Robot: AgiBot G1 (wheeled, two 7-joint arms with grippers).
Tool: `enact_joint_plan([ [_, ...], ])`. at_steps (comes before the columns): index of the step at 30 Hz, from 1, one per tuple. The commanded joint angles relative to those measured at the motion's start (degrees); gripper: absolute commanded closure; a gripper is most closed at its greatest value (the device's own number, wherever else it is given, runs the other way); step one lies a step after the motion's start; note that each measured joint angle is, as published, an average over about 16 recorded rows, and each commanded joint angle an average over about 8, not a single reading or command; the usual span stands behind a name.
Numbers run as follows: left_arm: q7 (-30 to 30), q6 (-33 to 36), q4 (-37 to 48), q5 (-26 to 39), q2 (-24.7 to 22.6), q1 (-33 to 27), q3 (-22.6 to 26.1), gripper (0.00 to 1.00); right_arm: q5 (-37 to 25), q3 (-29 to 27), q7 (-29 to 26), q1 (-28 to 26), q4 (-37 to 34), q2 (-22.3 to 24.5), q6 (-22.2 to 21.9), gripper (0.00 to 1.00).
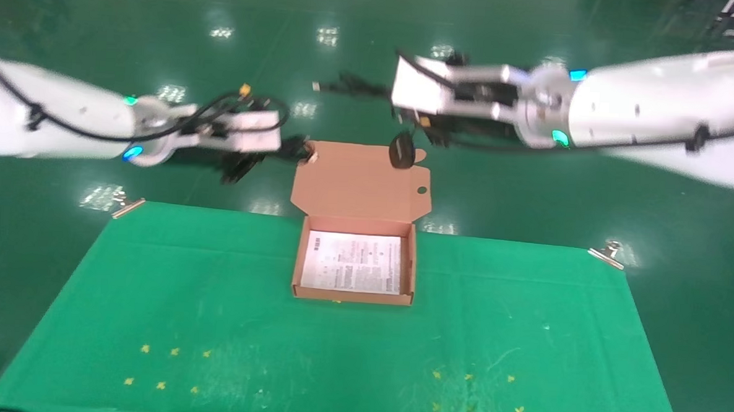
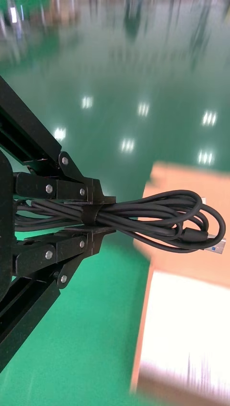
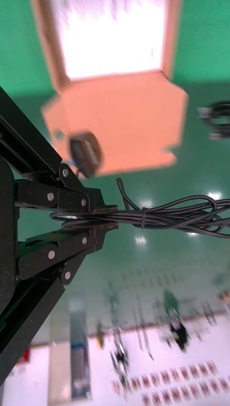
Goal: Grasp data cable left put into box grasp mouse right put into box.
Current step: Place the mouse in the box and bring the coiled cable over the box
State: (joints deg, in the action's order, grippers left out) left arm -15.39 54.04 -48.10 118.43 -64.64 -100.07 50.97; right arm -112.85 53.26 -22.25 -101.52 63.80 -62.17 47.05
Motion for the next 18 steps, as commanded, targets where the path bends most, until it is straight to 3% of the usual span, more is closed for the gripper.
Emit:
enact_joint_plan([
  [1,-0.56,-2.05,-1.19,1.86,-0.75,-1.09,0.05,1.0,0.5,-0.7,1.41,-1.53,-2.21,-2.52,-2.32,1.0],
  [9,-1.43,-3.31,-2.26,3.69,-1.33,-3.4,-0.14,1.0,3.26,-1.3,8.4,-5.82,-10.28,-7.84,-4.59,1.0],
  [18,-1.01,-1.61,-1.8,3.05,1.42,-2.92,-0.19,1.0,3.76,-0.71,9.87,-4.76,-12.83,-9.84,-5.15,1.0],
])
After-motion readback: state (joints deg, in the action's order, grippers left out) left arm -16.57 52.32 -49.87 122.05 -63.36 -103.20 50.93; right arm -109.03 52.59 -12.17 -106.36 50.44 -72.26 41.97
